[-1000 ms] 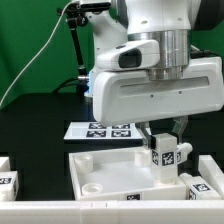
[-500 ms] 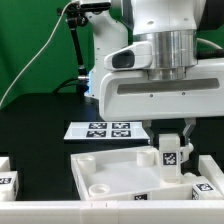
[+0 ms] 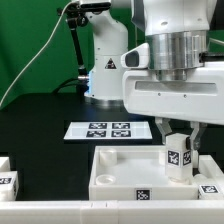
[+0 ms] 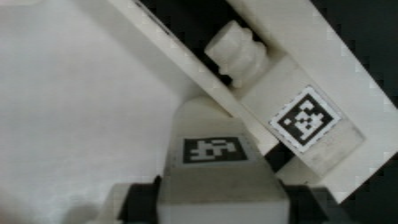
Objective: Assemble one leg
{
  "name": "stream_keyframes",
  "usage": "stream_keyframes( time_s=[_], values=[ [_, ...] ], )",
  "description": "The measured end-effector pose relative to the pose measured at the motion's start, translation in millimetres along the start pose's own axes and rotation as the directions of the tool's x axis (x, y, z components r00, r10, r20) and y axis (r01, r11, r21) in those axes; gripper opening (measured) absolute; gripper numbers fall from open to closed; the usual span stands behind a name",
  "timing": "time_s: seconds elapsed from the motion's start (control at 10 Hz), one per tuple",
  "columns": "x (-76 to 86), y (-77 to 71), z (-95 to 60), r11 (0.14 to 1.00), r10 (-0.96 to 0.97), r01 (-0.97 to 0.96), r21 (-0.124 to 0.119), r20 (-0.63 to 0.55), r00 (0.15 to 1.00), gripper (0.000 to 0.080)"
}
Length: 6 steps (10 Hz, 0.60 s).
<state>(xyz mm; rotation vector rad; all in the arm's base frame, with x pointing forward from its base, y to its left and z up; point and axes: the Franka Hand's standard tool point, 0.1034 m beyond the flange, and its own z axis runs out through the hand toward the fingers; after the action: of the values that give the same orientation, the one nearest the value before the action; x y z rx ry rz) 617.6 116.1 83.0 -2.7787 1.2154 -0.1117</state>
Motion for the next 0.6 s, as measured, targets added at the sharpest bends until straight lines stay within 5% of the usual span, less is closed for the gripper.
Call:
stream_keyframes(
  time_s=[0.2, 0.3, 0.4, 0.6],
  values=[
    [-1.6, -0.9, 0.3, 1.000, 0.026, -0.026, 0.008, 0.010, 1.000, 0.0360],
    [-1.4, -0.8, 0.3, 1.000, -0.015, 0.015, 0.008, 0.010, 1.000, 0.0540],
    [-1.2, -0.7, 0.2, 0.998, -0.068, 0.068, 0.009, 0.009, 0.998, 0.0627],
    [0.1, -1.3, 0.0, 0.971, -0.239, 0.239, 0.014, -0.001, 0.971, 0.0645]
  ],
)
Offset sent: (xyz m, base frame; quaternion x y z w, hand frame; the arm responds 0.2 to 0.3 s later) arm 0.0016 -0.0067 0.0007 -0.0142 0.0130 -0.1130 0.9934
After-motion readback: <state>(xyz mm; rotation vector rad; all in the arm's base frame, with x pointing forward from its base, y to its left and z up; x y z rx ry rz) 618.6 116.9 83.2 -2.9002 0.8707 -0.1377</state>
